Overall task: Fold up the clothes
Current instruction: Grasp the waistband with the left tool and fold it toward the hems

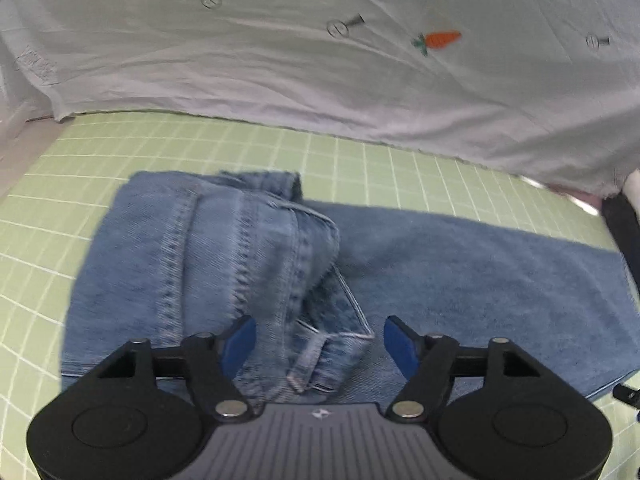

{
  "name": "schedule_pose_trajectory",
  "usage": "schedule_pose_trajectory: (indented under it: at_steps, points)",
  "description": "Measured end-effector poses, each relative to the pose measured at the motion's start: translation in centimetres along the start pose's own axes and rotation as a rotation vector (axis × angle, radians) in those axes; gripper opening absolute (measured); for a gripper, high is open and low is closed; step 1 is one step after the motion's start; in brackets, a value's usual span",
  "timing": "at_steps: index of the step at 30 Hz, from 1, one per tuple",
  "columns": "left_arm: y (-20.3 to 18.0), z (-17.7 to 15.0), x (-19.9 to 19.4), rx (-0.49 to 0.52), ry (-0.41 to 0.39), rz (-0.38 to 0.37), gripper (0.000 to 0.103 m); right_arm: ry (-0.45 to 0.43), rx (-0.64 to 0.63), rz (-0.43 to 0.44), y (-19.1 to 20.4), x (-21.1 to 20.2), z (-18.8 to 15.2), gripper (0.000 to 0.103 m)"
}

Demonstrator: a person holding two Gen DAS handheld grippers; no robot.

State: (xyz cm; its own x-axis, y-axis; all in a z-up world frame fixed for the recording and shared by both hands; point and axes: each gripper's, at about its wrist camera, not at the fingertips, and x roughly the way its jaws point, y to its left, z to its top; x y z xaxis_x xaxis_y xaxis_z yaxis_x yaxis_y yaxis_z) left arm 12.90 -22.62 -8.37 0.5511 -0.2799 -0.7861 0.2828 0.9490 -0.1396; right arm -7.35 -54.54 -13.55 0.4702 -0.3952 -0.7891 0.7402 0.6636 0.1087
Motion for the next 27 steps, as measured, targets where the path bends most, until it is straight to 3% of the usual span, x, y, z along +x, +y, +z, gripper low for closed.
schedule_pose_trajectory:
  at_steps: [2,9,17,22,24,27]
  points:
    - [0.7,0.5,-1.2,-0.01,-0.016,0.01,0.087,-0.001,-0.007,0.006,0.3,-0.2,-0.1,0.103]
    - [2.1,1.2,-3.6,-0.012,-0.055,0.082,0.093,0.01,-0.031,0.024,1.1,-0.2,-0.5,0.103]
    - [3.4,1.2,-0.9,-0.002,0.04,0.195,0.093,0.014,-0.087,0.024,1.5,0.5,0.7,0.103]
    - [3.7,0.8,1.7,-0.016,0.14,0.259,0.094,0.018,-0.134,-0.004,1.6,1.7,1.7,0.103]
    - [3.7,0.6,2.6,-0.003,0.169,0.28,0.101,0.0,-0.169,-0.022,1.6,2.3,2.6,0.103]
    - [3.6,0.7,3.5,0.003,0.193,0.299,0.103,-0.038,-0.214,-0.047,1.1,3.4,4.3,0.103]
